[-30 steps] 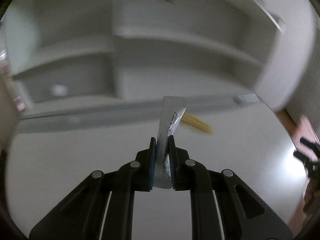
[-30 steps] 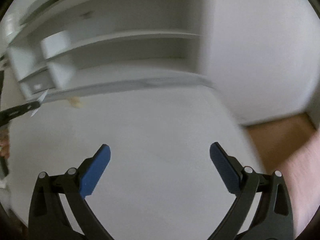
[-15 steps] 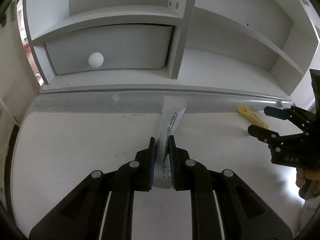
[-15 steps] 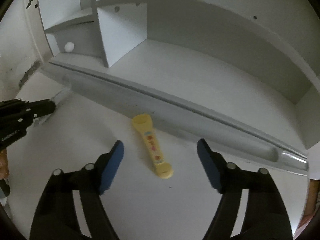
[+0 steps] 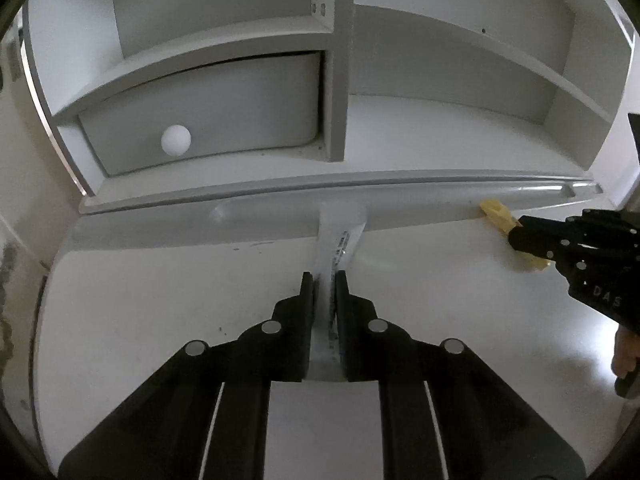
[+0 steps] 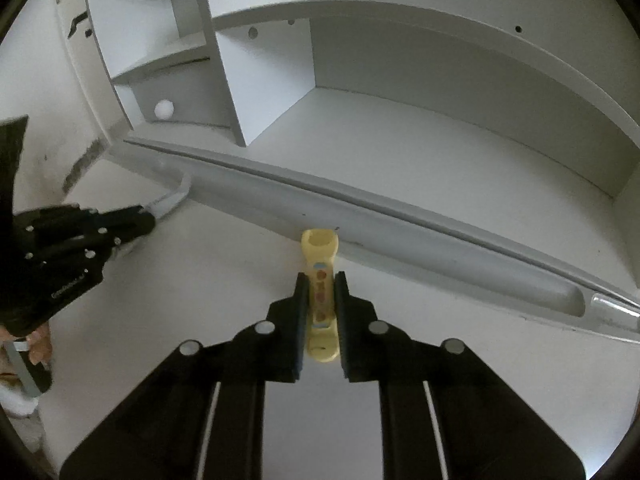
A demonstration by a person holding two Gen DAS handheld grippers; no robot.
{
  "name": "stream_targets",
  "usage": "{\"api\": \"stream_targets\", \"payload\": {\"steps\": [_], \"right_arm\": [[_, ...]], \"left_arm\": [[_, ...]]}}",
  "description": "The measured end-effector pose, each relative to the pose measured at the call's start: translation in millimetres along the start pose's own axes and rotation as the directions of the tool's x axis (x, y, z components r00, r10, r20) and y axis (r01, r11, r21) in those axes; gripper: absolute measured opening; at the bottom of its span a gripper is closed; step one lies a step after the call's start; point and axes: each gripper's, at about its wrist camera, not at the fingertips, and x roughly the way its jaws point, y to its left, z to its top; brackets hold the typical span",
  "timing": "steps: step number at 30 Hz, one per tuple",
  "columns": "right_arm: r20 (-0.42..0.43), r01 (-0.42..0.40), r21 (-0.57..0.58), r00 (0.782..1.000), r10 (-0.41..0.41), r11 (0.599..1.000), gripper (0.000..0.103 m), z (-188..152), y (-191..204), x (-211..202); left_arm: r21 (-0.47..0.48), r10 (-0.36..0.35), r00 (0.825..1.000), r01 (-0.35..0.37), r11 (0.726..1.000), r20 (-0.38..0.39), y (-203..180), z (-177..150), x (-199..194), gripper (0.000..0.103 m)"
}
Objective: Collect trash
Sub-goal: 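Carry the wrapper strip and yellow toy over the bin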
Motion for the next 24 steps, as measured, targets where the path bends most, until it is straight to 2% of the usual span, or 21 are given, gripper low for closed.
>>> {"api": "stream_targets", "payload": {"steps": [2, 5, 8, 12, 16, 19, 21, 22, 24], "right_arm": [[0.021, -0.011, 0.018, 1.000, 0.011, 1.000, 0.014, -1, 0, -9], [0.063, -0.010, 0.029, 0.998, 0.009, 1.000, 0.014, -10, -3, -44], [0.105, 0.011, 0.037, 0.994, -0.015, 0.999, 0.014, -26, -12, -83], [0.163, 0.045, 0.088, 0.985, -0.059, 0.995, 0.014, -63, -35, -143], [0.224, 0.101, 0.179, 0.964, -0.140, 0.979, 0.014, -117, -70, -216], [0.255, 0.165, 0.269, 0.938, -0.236, 0.949, 0.014, -171, -103, -278], [0.265, 0.207, 0.346, 0.914, -0.307, 0.915, 0.014, -213, -125, -322], [0.267, 0.223, 0.389, 0.901, -0.341, 0.894, 0.014, -237, -136, -344], [0.247, 0.262, 0.473, 0.877, -0.412, 0.841, 0.014, -285, -156, -379]], "left_arm": [[-0.004, 0.003, 1.000, -0.003, 1.000, 0.004, 1, 0, -1, 0.008], [-0.006, 0.003, 1.000, -0.003, 1.000, 0.010, -3, -2, -7, 0.008], [0.022, -0.009, 0.999, 0.008, 1.000, 0.050, -24, -1, -36, 0.008], [0.103, -0.091, 0.991, 0.081, 0.991, 0.098, -85, 1, -74, 0.008], [0.217, -0.188, 0.973, 0.157, 0.964, 0.131, -159, -8, -116, 0.008], [0.305, -0.287, 0.948, 0.236, 0.922, 0.134, -226, -24, -144, 0.008], [0.379, -0.368, 0.923, 0.302, 0.875, 0.114, -275, -46, -166, 0.008], [0.413, -0.408, 0.908, 0.336, 0.846, 0.097, -296, -55, -175, 0.008], [0.490, -0.492, 0.869, 0.411, 0.768, 0.043, -347, -84, -194, 0.008]]}}
